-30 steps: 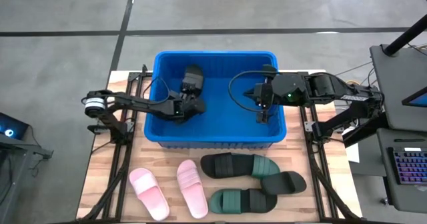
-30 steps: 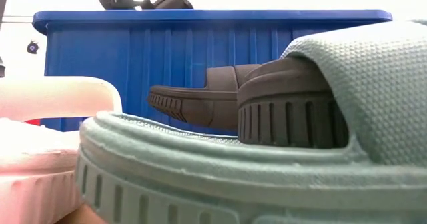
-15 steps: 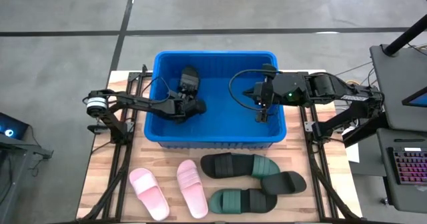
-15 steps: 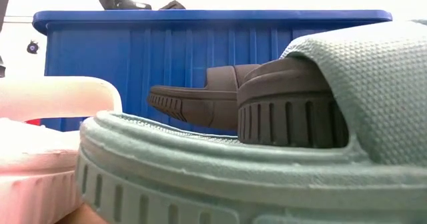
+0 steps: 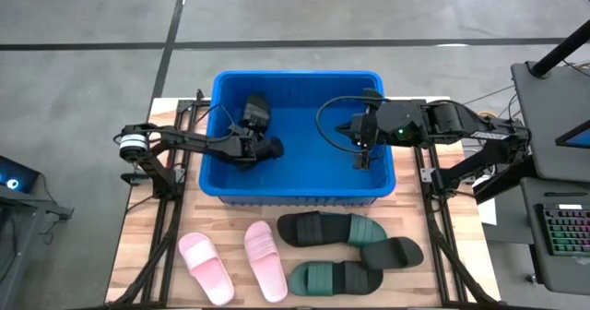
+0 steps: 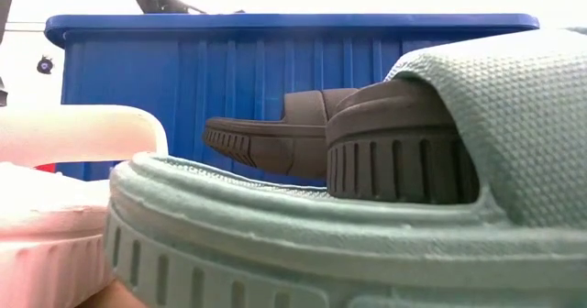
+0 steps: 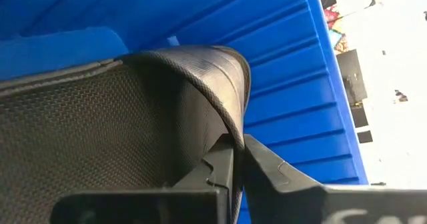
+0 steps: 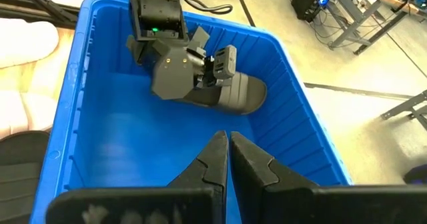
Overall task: Pick and place slides into bin
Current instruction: Put the black slipper into the blue bin
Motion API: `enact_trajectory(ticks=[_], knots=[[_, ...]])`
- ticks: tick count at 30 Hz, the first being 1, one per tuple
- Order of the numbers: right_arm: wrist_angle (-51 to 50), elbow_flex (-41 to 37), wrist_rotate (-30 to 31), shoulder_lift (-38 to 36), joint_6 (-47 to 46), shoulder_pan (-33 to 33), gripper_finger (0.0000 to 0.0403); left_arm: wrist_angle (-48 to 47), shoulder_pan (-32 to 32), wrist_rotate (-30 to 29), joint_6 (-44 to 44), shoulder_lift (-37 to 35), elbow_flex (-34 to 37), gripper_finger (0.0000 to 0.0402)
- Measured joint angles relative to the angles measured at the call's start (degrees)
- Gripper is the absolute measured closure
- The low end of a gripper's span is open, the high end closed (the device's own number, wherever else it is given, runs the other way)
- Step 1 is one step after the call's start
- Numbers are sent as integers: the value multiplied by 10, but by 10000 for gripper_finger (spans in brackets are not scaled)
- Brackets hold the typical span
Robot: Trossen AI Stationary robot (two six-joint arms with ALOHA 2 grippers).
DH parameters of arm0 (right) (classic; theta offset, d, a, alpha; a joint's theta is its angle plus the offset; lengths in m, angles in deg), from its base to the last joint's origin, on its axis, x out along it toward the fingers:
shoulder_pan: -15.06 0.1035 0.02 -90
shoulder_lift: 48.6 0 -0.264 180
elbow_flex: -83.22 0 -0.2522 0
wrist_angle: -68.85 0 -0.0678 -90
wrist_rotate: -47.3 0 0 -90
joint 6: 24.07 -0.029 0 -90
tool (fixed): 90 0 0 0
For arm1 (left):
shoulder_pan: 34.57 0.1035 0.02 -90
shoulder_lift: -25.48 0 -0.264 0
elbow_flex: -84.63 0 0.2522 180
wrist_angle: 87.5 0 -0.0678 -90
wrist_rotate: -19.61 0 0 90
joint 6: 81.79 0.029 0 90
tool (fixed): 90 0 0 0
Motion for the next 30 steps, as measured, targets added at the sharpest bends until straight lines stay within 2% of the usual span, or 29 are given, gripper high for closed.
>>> enact_trajectory(ticks=[20,30], knots=[[0,0,0,0,-2,0,394,-70,11,21,0,6,1,402],[-3,0,0,0,-6,0,394,-42,11,34,-5,39,-1,401]])
